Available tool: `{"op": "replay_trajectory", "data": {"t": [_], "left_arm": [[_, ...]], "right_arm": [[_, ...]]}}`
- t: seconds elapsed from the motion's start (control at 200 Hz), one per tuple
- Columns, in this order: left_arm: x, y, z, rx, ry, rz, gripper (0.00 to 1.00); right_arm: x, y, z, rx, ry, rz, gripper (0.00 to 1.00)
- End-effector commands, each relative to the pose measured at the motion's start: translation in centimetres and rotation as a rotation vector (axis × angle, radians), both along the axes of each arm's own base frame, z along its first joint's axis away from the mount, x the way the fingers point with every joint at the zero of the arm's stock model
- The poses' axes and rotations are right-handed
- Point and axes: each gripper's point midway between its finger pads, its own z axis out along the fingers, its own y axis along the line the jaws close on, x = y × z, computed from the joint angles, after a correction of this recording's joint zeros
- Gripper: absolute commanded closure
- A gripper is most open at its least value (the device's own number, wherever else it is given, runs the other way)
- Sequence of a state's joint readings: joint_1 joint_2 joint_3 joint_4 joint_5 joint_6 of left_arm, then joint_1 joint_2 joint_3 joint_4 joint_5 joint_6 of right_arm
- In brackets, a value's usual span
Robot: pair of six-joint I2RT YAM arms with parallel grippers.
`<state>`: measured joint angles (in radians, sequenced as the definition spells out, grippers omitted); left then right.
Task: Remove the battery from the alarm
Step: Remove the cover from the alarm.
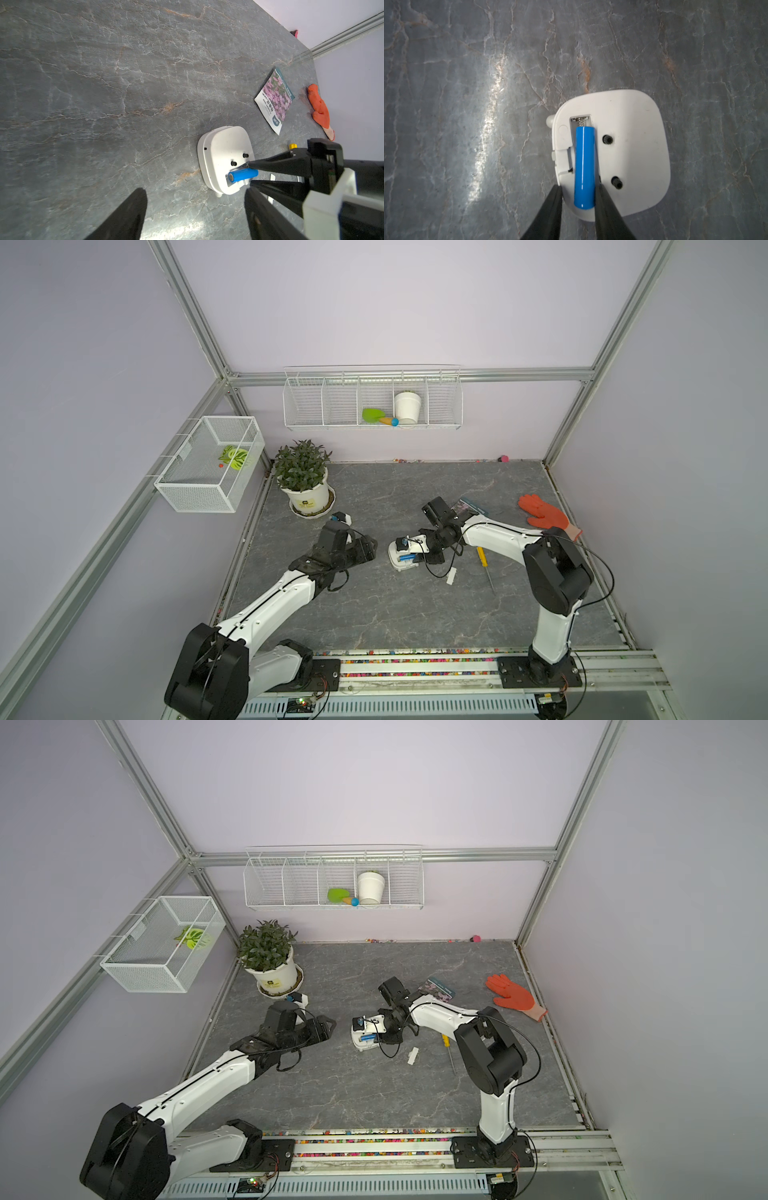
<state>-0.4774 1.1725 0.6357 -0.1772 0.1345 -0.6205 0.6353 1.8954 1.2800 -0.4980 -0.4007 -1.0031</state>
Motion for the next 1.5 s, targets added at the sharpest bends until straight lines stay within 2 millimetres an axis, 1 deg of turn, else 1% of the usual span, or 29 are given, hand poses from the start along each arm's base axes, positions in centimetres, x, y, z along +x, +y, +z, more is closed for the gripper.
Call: {"op": "replay_trajectory", "data": {"t": [0.0,0.21,0.38,0.48,0.65,0.71,0.795,0.84,0.885,1.01,1.06,1.13,1.195,1.3,1.39,1.495], "left_arm": [[-0.1,0.5,-0.3,0.008,0.009,0.017,0.22],[-0.1,0.5,-0.4,0.010,0.011,0.015,0.21],[0.0,0.4,-0.5,0.010,0.014,0.014,0.21],[0.0,0.3,-0.5,0.007,0.015,0.012,0.21],[0.2,0.3,-0.5,0.008,0.013,0.011,0.21],[0.2,0.3,-0.4,0.010,0.013,0.012,0.21],[0.4,0.3,-0.1,0.008,-0.002,0.015,0.21],[0.6,0.3,0.1,0.005,-0.015,0.018,0.20],[0.8,0.3,0.4,0.002,-0.026,0.020,0.19],[1.3,0.2,1.0,0.003,-0.055,0.021,0.18],[1.6,0.2,1.3,0.004,-0.065,0.020,0.17],[1.9,0.1,1.5,0.006,-0.074,0.018,0.17],[2.2,-0.1,1.6,0.009,-0.079,0.013,0.17],[2.7,-0.3,1.8,0.013,-0.086,0.005,0.17],[3.1,-0.6,1.7,0.014,-0.088,-0.002,0.16],[3.5,-1.2,1.6,0.005,-0.086,-0.023,0.16]], "right_arm": [[-0.3,-0.2,-0.5,-0.033,0.021,0.004,0.70],[-0.3,-0.2,-0.2,-0.038,0.033,-0.005,0.79],[-0.3,0.0,0.5,-0.020,0.032,-0.008,0.84],[-0.3,0.0,1.0,-0.014,0.027,-0.013,0.85],[-0.2,-0.1,2.8,0.002,0.005,-0.034,0.86],[0.0,-0.4,4.0,0.015,-0.001,-0.079,0.87],[0.6,-1.0,6.0,0.056,-0.012,-0.192,0.88],[0.9,-1.5,6.9,0.076,-0.016,-0.269,0.88],[1.2,-2.5,7.9,0.090,-0.014,-0.369,0.88],[0.8,-5.4,8.7,0.085,0.044,-0.596,0.89],[0.6,-6.5,8.8,0.079,0.071,-0.702,0.91],[0.0,-8.1,8.4,0.050,0.116,-0.848,0.93],[-0.6,-9.8,7.5,0.002,0.145,-0.976,0.96],[-1.7,-12.6,5.1,-0.096,0.188,-1.172,0.99],[-2.5,-14.3,3.0,-0.152,0.215,-1.313,1.00],[-2.9,-16.0,1.0,-0.207,0.216,-1.460,1.00]]}}
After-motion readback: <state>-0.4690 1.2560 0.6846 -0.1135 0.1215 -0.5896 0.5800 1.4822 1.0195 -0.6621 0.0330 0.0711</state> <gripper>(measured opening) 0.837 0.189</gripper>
